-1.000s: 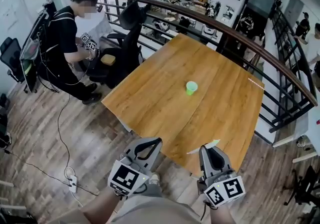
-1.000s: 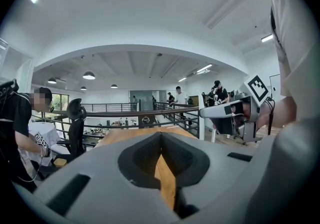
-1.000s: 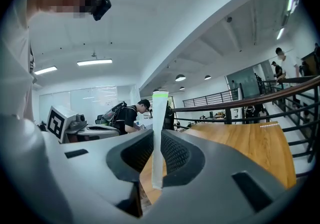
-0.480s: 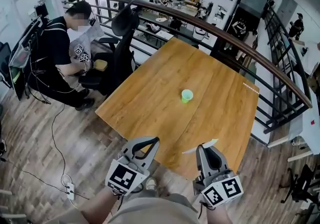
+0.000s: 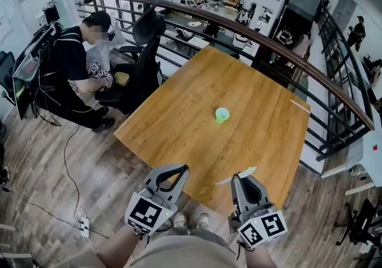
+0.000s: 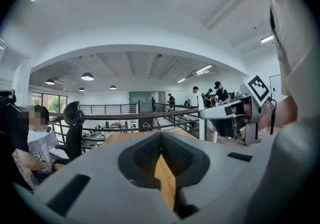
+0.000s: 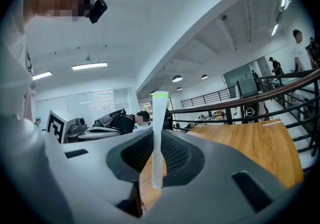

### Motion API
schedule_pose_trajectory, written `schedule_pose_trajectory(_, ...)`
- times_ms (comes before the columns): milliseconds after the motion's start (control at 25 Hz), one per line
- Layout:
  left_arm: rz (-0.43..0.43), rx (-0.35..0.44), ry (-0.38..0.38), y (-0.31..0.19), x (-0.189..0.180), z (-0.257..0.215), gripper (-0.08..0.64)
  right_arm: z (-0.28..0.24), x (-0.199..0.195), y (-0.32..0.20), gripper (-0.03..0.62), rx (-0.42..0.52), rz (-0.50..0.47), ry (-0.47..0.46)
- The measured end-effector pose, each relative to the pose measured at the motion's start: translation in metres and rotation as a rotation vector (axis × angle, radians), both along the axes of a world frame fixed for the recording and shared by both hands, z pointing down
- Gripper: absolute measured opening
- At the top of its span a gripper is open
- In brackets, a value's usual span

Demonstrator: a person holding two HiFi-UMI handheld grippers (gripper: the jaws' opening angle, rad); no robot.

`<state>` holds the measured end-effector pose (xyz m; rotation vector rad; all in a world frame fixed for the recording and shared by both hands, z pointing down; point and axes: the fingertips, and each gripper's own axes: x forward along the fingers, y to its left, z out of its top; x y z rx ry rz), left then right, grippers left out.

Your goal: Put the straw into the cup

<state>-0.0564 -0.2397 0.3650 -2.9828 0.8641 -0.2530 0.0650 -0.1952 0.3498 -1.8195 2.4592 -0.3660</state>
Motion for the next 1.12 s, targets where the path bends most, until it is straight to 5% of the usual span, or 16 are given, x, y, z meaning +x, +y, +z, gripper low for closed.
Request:
schedule_pose_trajectory(720, -0.053, 0.017, -0.034, -0.006, 0.029, 0.004, 0.014, -0.001, 0.039, -0.021, 0.051, 0.04, -0.031, -0.008)
schedule_pose_trajectory(1120, -0.064, 0.06, -0.024, -0.061, 0.056, -0.011, 0.014, -0.03, 0.059, -0.092, 0.051, 0.127, -0.045, 0.07)
